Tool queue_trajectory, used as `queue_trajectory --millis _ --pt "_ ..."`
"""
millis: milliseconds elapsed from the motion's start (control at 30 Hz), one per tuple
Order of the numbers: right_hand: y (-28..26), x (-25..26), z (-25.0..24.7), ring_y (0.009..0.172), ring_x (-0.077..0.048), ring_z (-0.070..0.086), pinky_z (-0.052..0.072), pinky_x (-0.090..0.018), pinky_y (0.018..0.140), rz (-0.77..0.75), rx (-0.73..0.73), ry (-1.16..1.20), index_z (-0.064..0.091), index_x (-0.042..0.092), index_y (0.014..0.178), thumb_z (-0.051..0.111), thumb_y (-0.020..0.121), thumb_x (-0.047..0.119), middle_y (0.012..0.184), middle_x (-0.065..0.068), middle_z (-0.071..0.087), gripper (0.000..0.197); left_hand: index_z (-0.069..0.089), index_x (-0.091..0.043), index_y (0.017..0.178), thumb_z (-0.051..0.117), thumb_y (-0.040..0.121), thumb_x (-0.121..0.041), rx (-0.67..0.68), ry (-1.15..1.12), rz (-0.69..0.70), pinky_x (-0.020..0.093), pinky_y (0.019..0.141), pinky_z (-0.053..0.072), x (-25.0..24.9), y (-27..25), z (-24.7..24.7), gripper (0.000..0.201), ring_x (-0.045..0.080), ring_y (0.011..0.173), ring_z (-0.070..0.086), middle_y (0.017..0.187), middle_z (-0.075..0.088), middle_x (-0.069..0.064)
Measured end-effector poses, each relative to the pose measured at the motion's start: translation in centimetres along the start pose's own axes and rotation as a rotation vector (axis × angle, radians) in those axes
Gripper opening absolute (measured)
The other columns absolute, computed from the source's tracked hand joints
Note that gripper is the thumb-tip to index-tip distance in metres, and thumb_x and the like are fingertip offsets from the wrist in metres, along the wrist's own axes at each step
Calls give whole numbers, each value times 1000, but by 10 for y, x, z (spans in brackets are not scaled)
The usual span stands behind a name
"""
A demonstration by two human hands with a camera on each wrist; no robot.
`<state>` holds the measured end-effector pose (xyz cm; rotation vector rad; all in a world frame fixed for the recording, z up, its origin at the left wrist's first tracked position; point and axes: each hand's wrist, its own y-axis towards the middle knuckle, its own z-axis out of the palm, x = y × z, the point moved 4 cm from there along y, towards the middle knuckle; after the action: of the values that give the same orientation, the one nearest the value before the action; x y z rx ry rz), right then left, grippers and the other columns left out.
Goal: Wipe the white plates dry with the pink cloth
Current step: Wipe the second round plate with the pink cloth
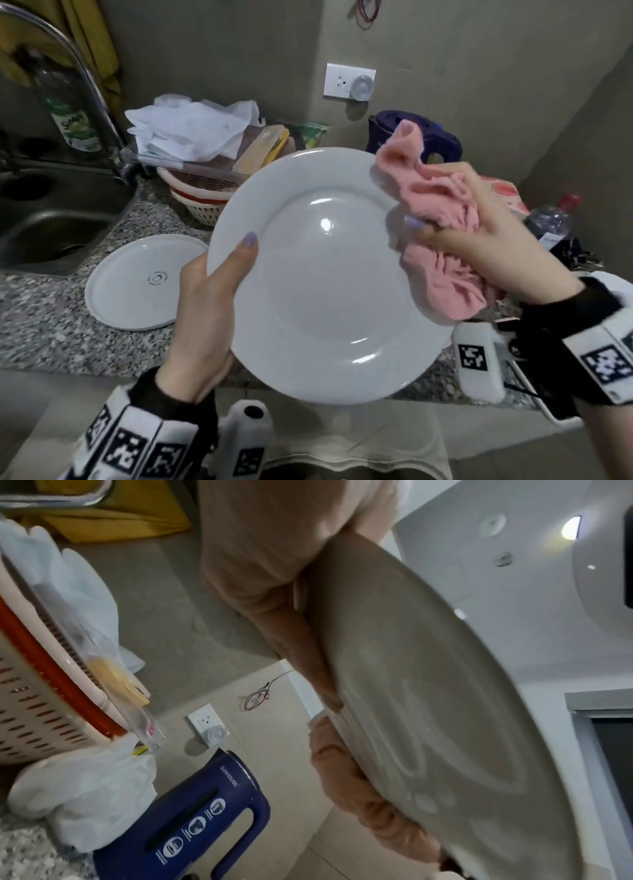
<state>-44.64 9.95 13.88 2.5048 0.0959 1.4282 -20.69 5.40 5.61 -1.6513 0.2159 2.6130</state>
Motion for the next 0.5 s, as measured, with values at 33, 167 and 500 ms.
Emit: queue_trajectory --millis 33,167,500 --pt "0 -2 2 74 8 65 46 -5 63 58 23 94 48 19 120 67 80 15 90 13 67 44 71 -11 101 54 94 -16 -8 8 9 33 69 60 0 0 -1 19 22 84 73 95 76 6" --pt "-8 -16 24 64 -4 70 51 -14 57 216 156 237 62 13 103 73 70 -2 75 7 74 38 73 -13 95 58 90 -18 -43 45 52 36 75 58 2 2 -7 17 23 86 72 93 76 5" --pt "-83 -82 175 83 -31 71 57 -52 72 683 -251 1159 58 7 119 87 63 42 102 -16 70 72 63 -10 122 61 94 -21 -313 -33 257 39 95 52 26 -11 9 30 19 113 65 120 69 2"
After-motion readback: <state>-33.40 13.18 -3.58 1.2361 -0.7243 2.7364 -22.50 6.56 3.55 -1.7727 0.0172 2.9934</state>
